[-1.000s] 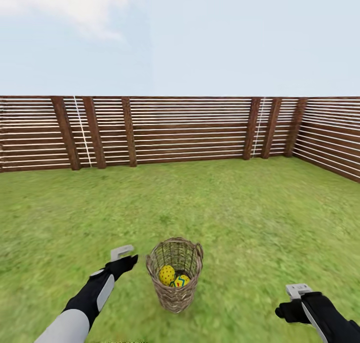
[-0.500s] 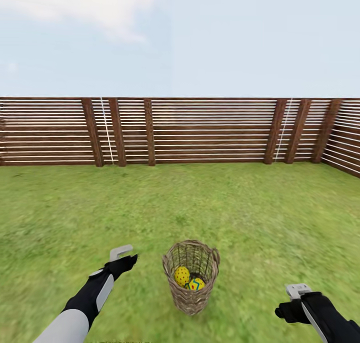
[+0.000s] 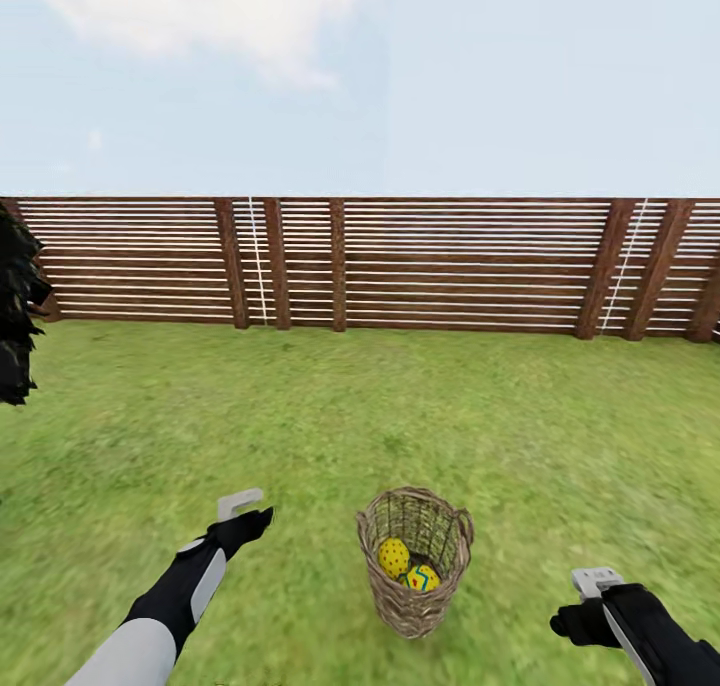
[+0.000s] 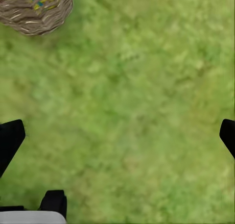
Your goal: Take the three Easter eggs out of the wicker basket on the lawn in the garden, then place them on the lawn next to a single tree (choose any tree) so that all three eggs are next to the same tree and none are left in the basket.
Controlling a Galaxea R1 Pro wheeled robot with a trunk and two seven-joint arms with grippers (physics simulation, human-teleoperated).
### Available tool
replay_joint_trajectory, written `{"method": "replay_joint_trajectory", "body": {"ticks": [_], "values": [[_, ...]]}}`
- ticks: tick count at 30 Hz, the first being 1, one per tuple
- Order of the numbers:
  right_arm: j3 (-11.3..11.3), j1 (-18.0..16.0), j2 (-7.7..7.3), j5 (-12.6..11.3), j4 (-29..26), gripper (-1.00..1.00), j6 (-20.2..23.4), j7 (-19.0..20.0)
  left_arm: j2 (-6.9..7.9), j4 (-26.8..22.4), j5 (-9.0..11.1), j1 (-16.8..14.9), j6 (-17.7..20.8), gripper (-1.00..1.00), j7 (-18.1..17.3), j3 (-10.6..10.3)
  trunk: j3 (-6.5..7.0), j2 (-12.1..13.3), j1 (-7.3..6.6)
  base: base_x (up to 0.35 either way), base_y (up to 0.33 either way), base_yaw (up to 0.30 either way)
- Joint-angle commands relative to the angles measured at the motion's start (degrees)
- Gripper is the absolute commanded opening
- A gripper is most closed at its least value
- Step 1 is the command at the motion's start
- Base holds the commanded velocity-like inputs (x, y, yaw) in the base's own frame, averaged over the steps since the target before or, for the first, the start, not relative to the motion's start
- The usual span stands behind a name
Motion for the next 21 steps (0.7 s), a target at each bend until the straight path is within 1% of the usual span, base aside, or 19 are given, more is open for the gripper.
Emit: {"method": "replay_joint_trajectory", "body": {"ticks": [1, 8, 21], "values": [[-0.1, 0.0, -0.02, 0.51, -0.12, 1.0, 0.25, 0.42, -0.01, -0.08, 0.49, -0.04, 0.4, 1.0, -0.42, 0.43, 0.11, 0.37, -0.22, 0.0, 0.0, 0.26], [-0.11, 0.0, -0.09, 0.51, -0.13, 1.0, 0.25, 0.42, 0.06, -0.09, 0.53, -0.04, 0.35, 1.0, -0.42, 0.44, 1.37, 3.17, -1.76, 0.0, 0.0, 0.26], [-0.1, 0.0, -0.1, 0.51, -0.08, 1.0, 0.25, 0.42, 0.12, -0.08, 0.53, -0.04, 0.23, 1.0, -0.45, 0.42, 1.37, 3.17, -1.76, 0.008, 0.0, 0.259]]}}
